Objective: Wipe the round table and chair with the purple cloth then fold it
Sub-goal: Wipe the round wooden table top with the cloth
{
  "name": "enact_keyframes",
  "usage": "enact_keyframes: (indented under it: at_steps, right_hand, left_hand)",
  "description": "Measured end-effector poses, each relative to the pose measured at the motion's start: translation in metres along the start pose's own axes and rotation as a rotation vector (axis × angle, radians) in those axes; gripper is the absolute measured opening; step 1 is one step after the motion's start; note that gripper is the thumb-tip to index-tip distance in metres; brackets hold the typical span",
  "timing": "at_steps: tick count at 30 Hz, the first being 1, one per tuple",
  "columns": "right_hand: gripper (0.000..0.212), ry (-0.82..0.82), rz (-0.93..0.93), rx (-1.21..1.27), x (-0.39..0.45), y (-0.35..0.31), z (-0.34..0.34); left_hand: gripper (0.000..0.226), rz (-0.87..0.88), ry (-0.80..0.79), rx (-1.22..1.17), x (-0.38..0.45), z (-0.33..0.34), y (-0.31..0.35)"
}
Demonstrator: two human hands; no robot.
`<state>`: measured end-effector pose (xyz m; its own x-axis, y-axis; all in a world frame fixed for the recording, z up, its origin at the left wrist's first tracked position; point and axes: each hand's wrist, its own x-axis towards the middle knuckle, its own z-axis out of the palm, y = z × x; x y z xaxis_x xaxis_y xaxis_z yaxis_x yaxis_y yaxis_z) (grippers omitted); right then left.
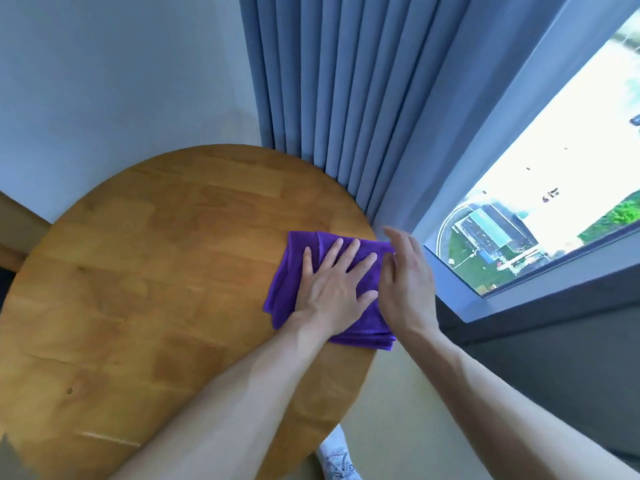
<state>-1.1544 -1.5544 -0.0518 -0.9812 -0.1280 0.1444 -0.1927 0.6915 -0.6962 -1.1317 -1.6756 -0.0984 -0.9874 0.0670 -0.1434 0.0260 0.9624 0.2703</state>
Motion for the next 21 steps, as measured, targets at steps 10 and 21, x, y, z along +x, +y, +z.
enact_keyframes:
  at_steps: [10,21]
  right_hand:
    - [0.080,-0.244,0.034,-0.503,-0.031,0.002,0.070]
    - [0.088,-0.395,-0.155,-0.612,0.039,-0.060,0.143]
  left_hand:
    - [0.052,-0.263,0.321,0.092,-0.038,-0.024,-0.136]
    - [0.043,-0.604,0.281,0.181,-0.098,-0.039,-0.221]
